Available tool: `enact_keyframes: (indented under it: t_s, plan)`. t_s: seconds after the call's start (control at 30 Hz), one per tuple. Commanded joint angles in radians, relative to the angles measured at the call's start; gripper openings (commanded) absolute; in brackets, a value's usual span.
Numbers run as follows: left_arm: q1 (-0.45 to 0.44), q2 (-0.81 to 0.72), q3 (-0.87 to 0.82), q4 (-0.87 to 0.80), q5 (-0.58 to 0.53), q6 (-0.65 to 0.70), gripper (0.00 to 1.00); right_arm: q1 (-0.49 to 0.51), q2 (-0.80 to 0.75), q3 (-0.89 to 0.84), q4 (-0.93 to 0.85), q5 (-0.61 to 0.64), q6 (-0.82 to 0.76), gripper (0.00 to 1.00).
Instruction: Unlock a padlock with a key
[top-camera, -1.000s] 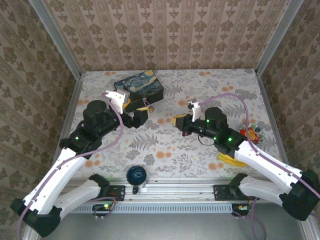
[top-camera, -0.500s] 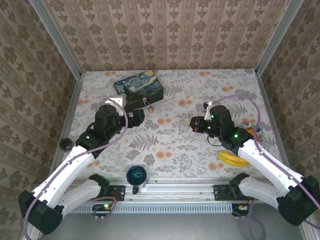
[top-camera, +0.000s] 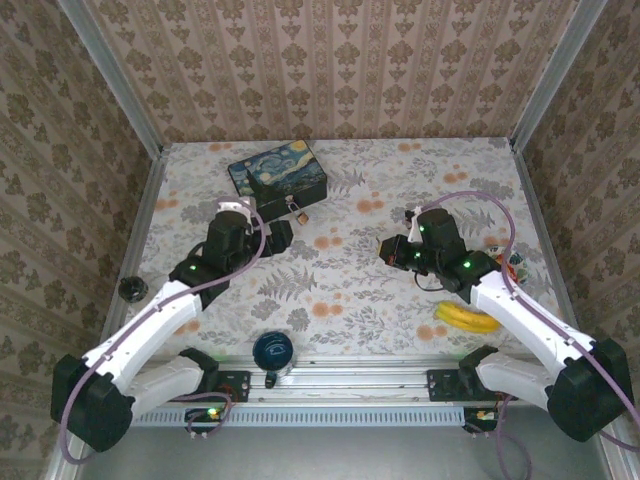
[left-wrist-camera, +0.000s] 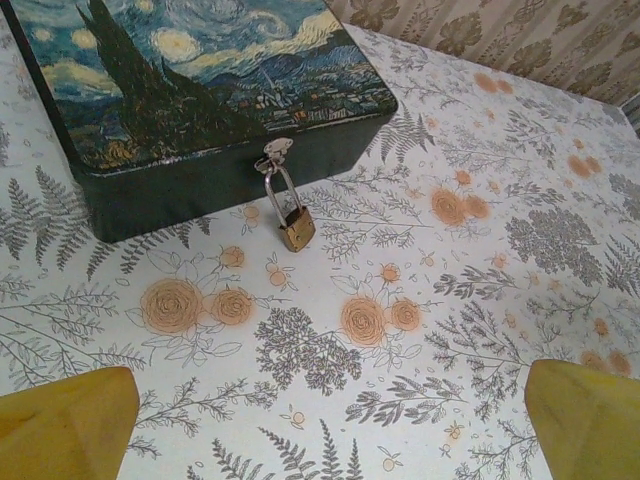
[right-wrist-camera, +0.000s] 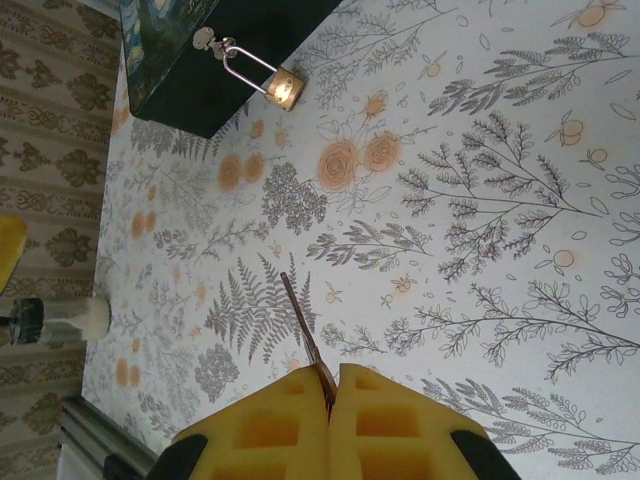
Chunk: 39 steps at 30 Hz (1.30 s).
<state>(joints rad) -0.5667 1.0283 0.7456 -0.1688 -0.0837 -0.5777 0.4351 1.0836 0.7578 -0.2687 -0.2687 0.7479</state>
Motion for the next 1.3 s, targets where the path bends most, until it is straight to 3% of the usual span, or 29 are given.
enact_keyframes:
  t_s: [0.0,0.2,0.4,0.7,0.9,1.27]
  plan:
    - [0.005,0.051,0.015,0.030,0.004,-0.061,1.00,-0.025,0.016,-0.009,0.009,-0.068,-0.005,0.00]
    - [-0.039,0.231,0.078,0.078,0.024,-0.074,1.00,-0.057,0.042,0.011,-0.009,-0.098,-0.010,0.00]
    - [-0.107,0.458,0.244,-0.057,-0.197,-0.136,1.00,-0.061,0.044,0.014,-0.015,-0.089,-0.032,0.00]
    - [-0.111,0.766,0.487,-0.210,-0.321,-0.194,0.99,-0.062,0.037,0.013,-0.010,-0.075,-0.052,0.00]
    - [-0.107,0.880,0.601,-0.283,-0.404,-0.231,0.98,-0.064,0.052,0.014,0.011,-0.093,-0.054,0.00]
    - [-0.078,0.981,0.694,-0.294,-0.394,-0.248,0.96,-0.064,0.064,0.008,0.038,-0.107,-0.055,0.00]
